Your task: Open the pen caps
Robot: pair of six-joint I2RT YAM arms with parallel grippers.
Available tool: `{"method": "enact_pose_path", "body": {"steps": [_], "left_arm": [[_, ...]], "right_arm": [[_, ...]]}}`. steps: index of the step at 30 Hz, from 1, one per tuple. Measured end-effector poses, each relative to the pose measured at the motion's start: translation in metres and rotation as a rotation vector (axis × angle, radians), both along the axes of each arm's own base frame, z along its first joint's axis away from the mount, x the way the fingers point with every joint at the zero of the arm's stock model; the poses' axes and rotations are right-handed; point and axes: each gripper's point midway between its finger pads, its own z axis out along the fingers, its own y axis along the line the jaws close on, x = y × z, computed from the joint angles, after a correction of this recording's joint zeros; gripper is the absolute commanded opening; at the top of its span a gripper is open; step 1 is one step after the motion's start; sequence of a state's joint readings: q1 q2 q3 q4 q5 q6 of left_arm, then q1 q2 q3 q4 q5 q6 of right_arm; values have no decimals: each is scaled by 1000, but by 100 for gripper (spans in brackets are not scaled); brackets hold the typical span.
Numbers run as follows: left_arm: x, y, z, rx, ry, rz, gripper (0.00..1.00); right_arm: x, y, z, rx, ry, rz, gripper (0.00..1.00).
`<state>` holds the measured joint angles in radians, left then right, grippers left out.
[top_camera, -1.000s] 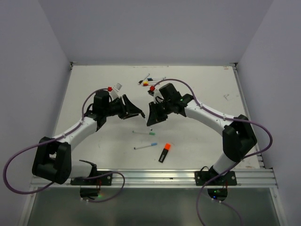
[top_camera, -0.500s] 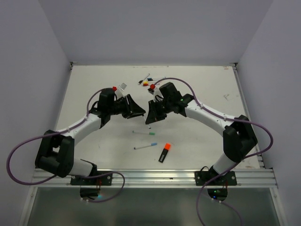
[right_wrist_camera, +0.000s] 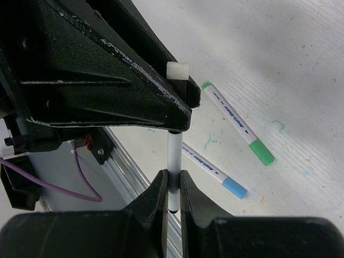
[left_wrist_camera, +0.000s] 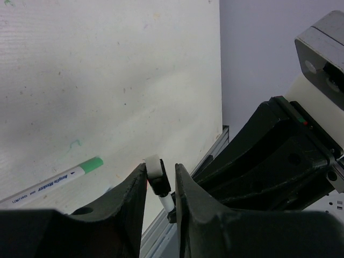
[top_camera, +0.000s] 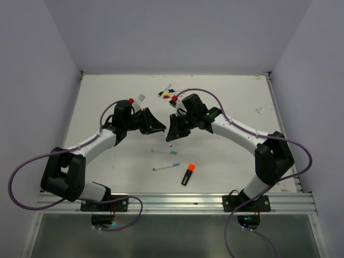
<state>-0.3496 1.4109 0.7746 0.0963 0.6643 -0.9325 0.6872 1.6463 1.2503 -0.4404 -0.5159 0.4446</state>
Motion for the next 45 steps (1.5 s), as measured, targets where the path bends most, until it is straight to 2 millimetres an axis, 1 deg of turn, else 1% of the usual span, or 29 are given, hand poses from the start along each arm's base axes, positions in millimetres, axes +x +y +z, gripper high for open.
{"method": "enact_pose_path", "body": {"steps": [1,2,3,4,5,6,7,9,10,11,13,16,18,19,20,24,26,30,32,36,38,40,45], "left_arm": [[0,0,0,1,1,1,21],[0,0,-1,2,4,2,17],[1,0,-1,-1,11,4,5],[1,-1,0,-7,18,5,0],[2,-3,2,-12,17,2,0],[2,-4,3,-13,14,-1,0],[2,-4,3,-13,13,-1,0],[3,-4,3,-13,15,1,0],[3,-4,3,-12,16,3,0],[3,-4,3,-12,18,4,0],[4,-4,3,-11,18,8,0],[4,-4,3,-13,23,14,0],[5,-4,4,-18,29,21,0],[5,-4,4,-21,33,24,0],[5,-4,5,-23,33,26,0],[7,-4,4,-26,52,46,0],[8,-3,0,-14,81,61,0],[15,-3,-6,59,171,86,0],[19,-4,-5,87,188,95,0],[20,-5,2,85,172,78,0],[21,-8,8,57,145,50,0],[23,-7,13,10,97,27,0],[15,10,23,-93,16,-7,0]], "right_arm": [[0,0,0,0,1,0,0],[0,0,0,0,2,-1,0],[0,0,0,-3,0,-4,0],[0,0,-1,-8,-3,-6,0],[1,0,-2,-14,-9,-11,4],[1,0,-2,-17,-11,-14,9],[1,0,-3,-20,-14,-15,21],[2,0,-3,-24,-15,-22,24],[2,0,-3,-25,-16,-23,29],[3,0,-3,-27,-16,-27,32],[3,0,-4,-29,-16,-30,34],[3,0,-4,-30,-16,-34,31],[3,0,-4,-31,-17,-34,21],[3,0,-4,-31,-16,-35,9],[3,0,-4,-33,-17,-36,0],[4,1,-5,-48,-34,-41,0],[4,1,-8,-75,-55,-44,0],[7,-1,-12,-201,-168,-81,0],[10,-3,-11,-256,-231,-104,0],[11,-7,-2,-283,-295,-126,0],[8,-7,3,-248,-297,-119,0],[10,-8,6,-198,-288,-124,0],[3,4,13,15,-192,-72,0]]}}
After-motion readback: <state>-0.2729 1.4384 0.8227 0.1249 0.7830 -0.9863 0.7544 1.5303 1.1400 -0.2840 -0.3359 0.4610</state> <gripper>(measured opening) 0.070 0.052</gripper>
